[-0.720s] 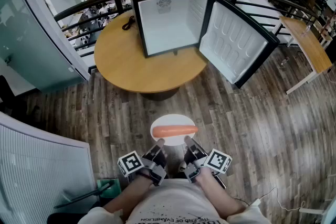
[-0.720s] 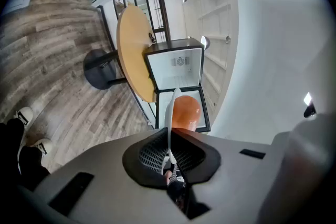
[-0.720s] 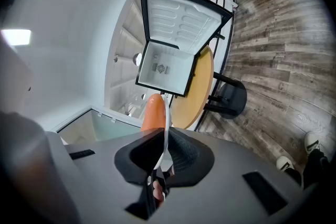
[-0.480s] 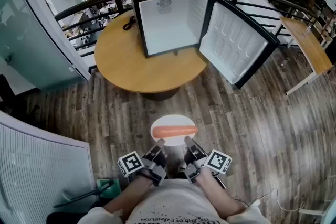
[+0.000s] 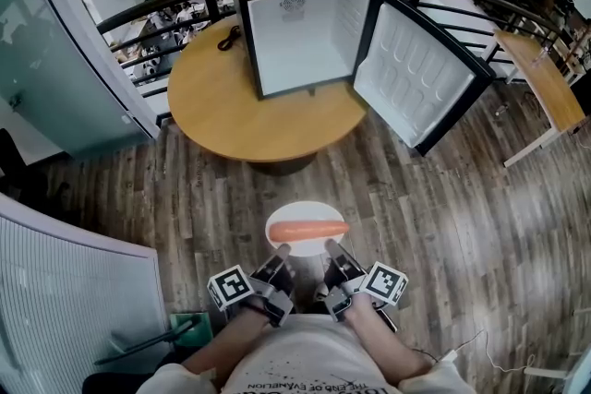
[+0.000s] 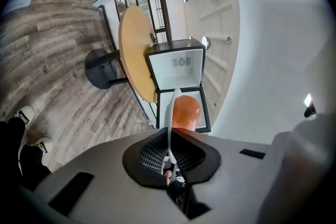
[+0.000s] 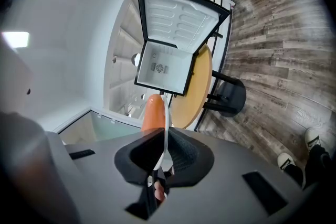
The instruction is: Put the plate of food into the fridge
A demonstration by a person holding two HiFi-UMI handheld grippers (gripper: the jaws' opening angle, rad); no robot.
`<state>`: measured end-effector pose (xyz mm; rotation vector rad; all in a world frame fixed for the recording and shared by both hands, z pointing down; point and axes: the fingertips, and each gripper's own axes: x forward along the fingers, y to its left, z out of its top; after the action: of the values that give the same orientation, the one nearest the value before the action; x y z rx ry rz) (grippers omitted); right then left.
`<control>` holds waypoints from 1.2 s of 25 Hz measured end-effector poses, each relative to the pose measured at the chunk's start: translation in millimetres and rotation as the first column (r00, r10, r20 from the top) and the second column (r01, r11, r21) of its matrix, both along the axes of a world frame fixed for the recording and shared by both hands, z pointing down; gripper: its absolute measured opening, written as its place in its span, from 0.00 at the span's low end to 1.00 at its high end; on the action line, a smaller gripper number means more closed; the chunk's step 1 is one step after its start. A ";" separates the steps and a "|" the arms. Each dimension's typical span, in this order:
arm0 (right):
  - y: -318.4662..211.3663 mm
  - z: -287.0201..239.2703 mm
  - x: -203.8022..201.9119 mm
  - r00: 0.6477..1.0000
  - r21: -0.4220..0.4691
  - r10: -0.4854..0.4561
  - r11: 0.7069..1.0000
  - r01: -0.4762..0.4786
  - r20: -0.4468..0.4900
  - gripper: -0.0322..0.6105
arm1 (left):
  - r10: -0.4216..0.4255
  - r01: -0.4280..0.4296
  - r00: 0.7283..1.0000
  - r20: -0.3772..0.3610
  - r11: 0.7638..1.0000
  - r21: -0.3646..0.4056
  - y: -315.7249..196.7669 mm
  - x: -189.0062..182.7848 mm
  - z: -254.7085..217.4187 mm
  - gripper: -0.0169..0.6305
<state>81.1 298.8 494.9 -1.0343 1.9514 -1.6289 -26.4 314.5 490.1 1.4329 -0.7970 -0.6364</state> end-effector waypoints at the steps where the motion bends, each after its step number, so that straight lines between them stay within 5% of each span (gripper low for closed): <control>1: 0.1 0.8 -0.2 1.000 -0.003 0.002 1.000 -0.002 -0.005 0.11 | 0.001 -0.001 1.000 0.002 1.000 -0.004 0.1 -1.2 1.0 0.08; 30: -32.5 8.3 -79.0 0.995 -0.013 0.094 0.995 -0.094 -0.021 0.11 | 0.104 -0.104 0.995 0.003 0.994 -0.021 -42.5 -82.0 16.0 0.08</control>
<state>2.1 266.3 503.2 -1.1343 1.8769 -1.5890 -108.3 272.1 506.1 1.4472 -0.7251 -0.5446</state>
